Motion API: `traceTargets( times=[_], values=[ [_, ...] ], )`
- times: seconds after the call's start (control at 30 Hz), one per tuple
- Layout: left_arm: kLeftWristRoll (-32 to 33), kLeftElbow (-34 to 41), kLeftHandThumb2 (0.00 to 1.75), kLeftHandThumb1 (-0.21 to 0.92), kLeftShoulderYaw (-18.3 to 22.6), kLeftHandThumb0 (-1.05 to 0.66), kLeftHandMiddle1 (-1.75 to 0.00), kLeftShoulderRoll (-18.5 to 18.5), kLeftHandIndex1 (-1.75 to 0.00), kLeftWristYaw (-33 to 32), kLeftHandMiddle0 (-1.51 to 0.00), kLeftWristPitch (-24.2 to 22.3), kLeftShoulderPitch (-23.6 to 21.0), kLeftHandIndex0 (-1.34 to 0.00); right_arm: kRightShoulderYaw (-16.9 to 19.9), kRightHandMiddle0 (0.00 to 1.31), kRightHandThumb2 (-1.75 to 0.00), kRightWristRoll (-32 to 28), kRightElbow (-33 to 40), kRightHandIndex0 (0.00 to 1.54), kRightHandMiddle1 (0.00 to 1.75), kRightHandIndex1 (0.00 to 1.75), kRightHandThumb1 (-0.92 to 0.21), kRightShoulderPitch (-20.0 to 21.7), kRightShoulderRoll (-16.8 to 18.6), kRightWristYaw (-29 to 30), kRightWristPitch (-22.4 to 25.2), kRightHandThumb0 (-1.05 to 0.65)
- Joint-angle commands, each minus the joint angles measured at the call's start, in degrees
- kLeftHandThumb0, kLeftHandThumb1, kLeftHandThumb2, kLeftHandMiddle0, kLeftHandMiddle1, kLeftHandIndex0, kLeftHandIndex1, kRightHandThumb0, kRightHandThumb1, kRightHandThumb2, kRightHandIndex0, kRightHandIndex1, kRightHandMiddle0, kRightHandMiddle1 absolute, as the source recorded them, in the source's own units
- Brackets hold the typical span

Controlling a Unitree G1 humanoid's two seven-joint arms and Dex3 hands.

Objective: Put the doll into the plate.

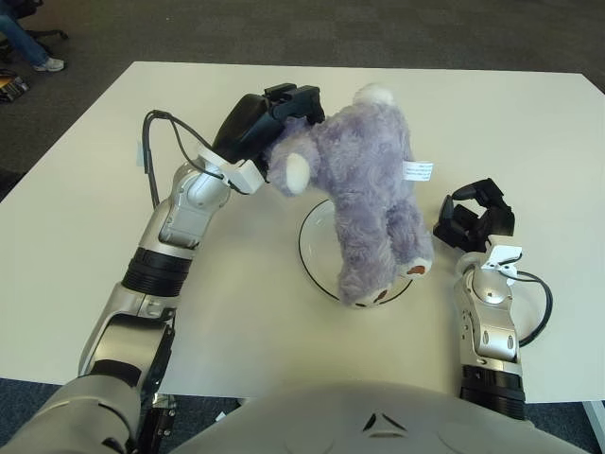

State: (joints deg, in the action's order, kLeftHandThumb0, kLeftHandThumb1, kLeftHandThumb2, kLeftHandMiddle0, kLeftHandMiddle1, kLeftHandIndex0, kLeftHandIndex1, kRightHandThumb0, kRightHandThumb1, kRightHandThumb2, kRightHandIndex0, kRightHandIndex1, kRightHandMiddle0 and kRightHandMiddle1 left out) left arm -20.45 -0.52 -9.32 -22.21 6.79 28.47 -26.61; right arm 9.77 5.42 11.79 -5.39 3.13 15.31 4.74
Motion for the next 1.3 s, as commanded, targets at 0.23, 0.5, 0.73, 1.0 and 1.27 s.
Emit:
traceTargets(
  times=[0.23,0.5,0.73,1.0,1.27],
  values=[
    [1.4,-0.2,1.67,0.03,1.0,0.61,-1.75,0.3,-1.75,0.2,-0.85,1.4,0.0,-1.07,0.0,0.53,-1.19,0.3,0.7,1.16,1.75,1.75,-0.42,0.4,-0.5,-0.1,1.3,-0.45],
    [1.1,-0.7,1.67,0.03,1.0,0.61,-1.75,0.8,-1.75,-0.3,-0.86,2.2,-0.1,-1.06,0.1,0.53,-1.19,0.3,0.7,1.15,1.75,1.75,-0.42,0.3,-0.7,-0.3,1.2,-0.45],
    [0.5,-2.3,1.65,-0.06,1.1,0.04,-1.75,1.5,-1.49,-1.4,-0.86,4.7,-0.5,-0.86,0.2,0.53,-1.19,0.0,0.7,1.15,1.75,1.75,-0.42,0.2,-0.6,-0.4,1.2,-0.45],
    [1.8,-3.9,1.51,0.15,1.4,-0.01,-1.75,2.1,-1.73,-1.1,-0.63,6.7,-0.8,-0.62,0.0,0.53,-1.19,0.5,1.0,1.16,1.75,1.75,-0.42,0.2,-0.8,-0.4,1.7,-0.45],
    [1.1,-4.9,1.35,0.29,1.7,-0.01,-1.75,2.4,-1.74,-1.7,-0.52,7.8,-0.7,-0.51,0.0,0.53,-1.19,0.4,0.8,1.16,1.75,1.75,-0.42,0.1,-0.9,-0.7,1.5,-0.45]
  ],
)
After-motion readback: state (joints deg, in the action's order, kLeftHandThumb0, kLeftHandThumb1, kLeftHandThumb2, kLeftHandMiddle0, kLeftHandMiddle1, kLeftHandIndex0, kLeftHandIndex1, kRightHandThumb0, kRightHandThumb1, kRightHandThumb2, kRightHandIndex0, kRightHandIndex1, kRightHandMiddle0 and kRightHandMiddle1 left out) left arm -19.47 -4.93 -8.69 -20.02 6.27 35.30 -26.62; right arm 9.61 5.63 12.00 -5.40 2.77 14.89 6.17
